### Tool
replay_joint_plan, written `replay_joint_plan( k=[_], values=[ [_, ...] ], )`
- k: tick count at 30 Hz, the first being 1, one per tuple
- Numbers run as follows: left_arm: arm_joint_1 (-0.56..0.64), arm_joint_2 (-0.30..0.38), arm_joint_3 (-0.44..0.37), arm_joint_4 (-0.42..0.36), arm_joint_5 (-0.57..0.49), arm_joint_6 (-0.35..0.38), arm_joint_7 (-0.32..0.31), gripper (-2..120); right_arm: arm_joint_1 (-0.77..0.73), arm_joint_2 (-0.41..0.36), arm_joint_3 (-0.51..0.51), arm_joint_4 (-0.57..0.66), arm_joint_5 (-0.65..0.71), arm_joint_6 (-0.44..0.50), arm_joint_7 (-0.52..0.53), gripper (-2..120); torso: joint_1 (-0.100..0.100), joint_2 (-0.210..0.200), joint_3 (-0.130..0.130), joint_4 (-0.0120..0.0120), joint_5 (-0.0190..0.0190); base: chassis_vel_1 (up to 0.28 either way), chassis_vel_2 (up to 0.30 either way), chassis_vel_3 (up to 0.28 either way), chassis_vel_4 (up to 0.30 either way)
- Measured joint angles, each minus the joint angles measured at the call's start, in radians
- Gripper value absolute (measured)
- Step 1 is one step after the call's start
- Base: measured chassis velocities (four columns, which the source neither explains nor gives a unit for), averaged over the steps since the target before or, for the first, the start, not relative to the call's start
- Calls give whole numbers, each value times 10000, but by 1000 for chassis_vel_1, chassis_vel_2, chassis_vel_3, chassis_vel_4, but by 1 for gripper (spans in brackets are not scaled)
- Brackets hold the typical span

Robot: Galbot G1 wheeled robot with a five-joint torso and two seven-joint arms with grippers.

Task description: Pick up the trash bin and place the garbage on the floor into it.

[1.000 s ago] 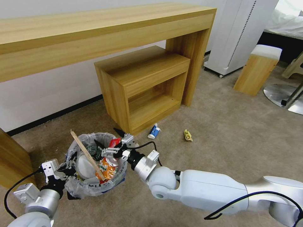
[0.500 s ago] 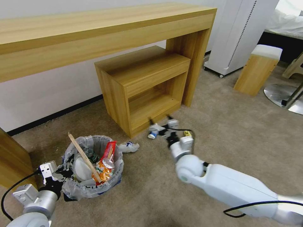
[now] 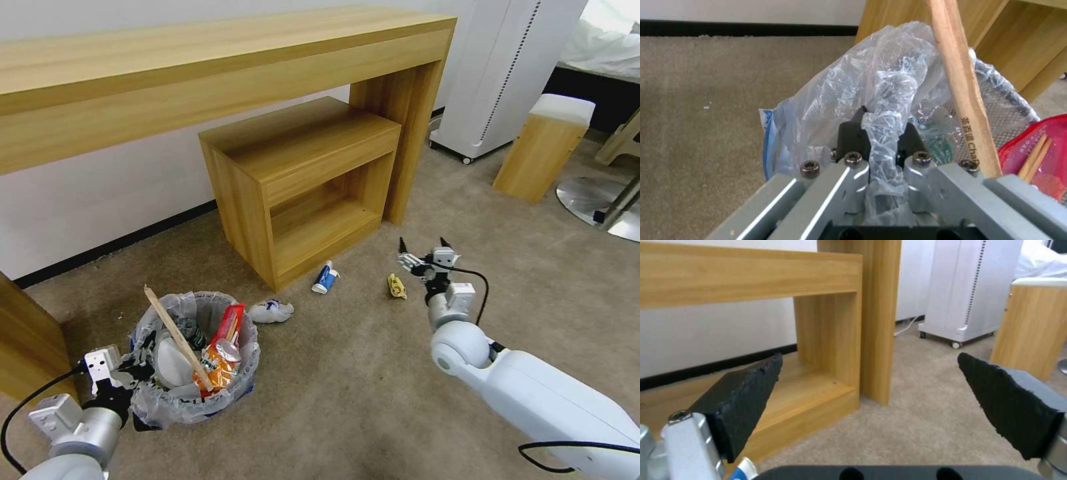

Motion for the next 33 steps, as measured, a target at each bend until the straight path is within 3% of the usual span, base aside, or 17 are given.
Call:
replay_joint_plan(
  k=[9, 11, 23, 33],
  values=[
    [128, -93, -87, -142, -18, 5, 1, 3, -308, 105, 192, -436, -412, 79, -139, 100, 0, 0, 0, -1, -2, 0, 0, 0, 0],
    [121, -93, -102, -151, -35, 5, 2, 3, -394, 229, 232, -741, -892, 638, -388, 100, 0, 0, 0, -1, -1, 0, 0, 0, 0],
    [81, -223, -55, -104, 27, -56, -41, 3, -422, 395, 215, -1139, -1221, 1453, -818, 100, 0, 0, 0, -1, -2, 0, 0, 0, 0],
    [48, -227, -78, -100, 31, -71, -51, 3, -379, 404, 145, -1121, -1045, 1361, -956, 100, 0, 0, 0, -1, -2, 0, 0, 0, 0]
  ],
)
